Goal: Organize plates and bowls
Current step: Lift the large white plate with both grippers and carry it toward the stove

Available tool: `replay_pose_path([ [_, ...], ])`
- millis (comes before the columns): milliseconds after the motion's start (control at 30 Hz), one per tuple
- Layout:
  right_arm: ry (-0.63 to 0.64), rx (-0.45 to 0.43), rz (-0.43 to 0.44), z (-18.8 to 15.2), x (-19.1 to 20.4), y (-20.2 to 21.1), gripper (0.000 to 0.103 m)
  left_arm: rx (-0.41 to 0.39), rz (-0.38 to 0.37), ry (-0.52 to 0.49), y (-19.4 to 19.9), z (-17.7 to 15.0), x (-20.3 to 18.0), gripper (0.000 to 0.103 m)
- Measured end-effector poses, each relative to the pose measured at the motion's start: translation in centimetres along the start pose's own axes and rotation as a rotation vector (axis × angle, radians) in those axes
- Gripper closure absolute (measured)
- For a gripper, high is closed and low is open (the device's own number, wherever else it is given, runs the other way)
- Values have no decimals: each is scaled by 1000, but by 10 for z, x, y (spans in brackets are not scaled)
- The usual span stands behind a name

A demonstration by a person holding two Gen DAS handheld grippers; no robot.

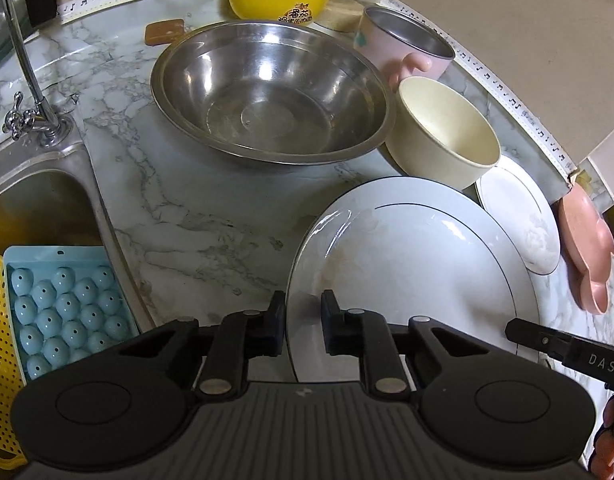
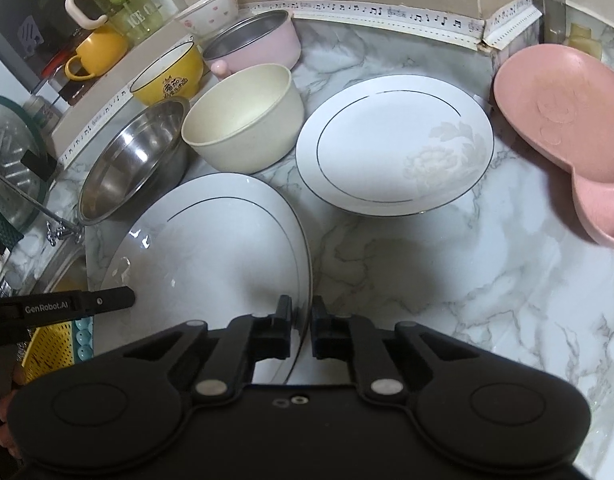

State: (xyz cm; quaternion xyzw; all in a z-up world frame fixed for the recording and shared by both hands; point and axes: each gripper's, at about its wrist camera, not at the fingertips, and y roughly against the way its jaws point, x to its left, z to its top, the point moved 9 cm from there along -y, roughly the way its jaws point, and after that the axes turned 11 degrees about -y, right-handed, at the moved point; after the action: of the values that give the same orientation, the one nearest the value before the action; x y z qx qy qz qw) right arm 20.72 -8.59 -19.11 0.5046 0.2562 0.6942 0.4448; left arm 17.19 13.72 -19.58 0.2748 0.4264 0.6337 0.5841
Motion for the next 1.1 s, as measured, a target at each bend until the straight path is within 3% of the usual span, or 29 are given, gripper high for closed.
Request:
replay_pose_path([
  [400, -57, -12, 9, 1, -19, 10, 95, -13, -37, -18, 0, -4, -20, 89],
  [1100, -200, -54, 17, 7, -93, 52, 97, 7, -119, -128, -12, -13, -100, 89],
])
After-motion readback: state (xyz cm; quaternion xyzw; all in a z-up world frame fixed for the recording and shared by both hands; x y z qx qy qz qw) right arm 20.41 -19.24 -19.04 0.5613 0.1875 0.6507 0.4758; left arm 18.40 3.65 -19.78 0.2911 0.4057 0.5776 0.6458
